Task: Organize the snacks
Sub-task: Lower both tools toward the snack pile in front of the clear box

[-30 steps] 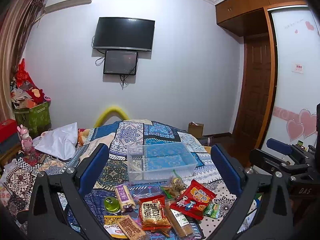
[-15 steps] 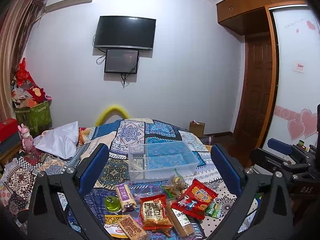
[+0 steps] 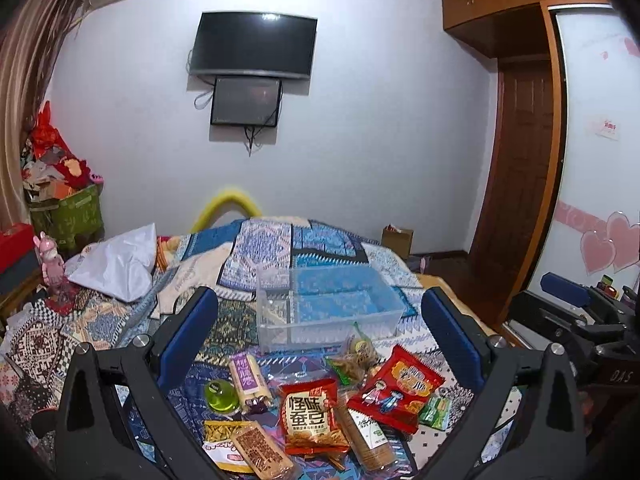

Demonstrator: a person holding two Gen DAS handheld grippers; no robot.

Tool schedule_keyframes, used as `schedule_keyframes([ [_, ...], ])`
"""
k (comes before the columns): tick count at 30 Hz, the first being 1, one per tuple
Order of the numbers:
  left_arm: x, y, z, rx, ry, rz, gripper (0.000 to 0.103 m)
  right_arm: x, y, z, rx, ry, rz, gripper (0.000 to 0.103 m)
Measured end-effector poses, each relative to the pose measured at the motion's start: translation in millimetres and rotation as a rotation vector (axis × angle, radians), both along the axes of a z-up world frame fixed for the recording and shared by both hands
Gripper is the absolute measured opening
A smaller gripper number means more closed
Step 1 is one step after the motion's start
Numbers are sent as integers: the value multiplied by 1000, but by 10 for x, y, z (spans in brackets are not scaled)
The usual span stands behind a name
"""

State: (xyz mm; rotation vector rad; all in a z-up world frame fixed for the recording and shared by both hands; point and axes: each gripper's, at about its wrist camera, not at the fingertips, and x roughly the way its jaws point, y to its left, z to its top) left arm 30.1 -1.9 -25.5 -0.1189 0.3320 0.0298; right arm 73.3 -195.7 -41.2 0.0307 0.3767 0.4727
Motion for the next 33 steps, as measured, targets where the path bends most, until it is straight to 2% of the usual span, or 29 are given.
schedule_keyframes([
  [8, 320, 164, -456, -46, 170, 26, 103, 218, -63, -292, -25, 100, -22, 103],
  [16, 552, 251, -930, -68, 320, 31, 103, 478, -45, -779, -81, 291, -16, 103],
  [24, 727, 208, -1309, -72, 442, -12, 87, 637, 21, -1123, -53, 473, 39, 103],
  [29, 801, 167, -1423, -89, 479, -67, 87, 729, 64, -1250, -7, 535, 84, 102],
  [33, 878, 151, -1541, -97, 522, -74, 87, 791, 139, -1306, 13, 558, 108, 101],
])
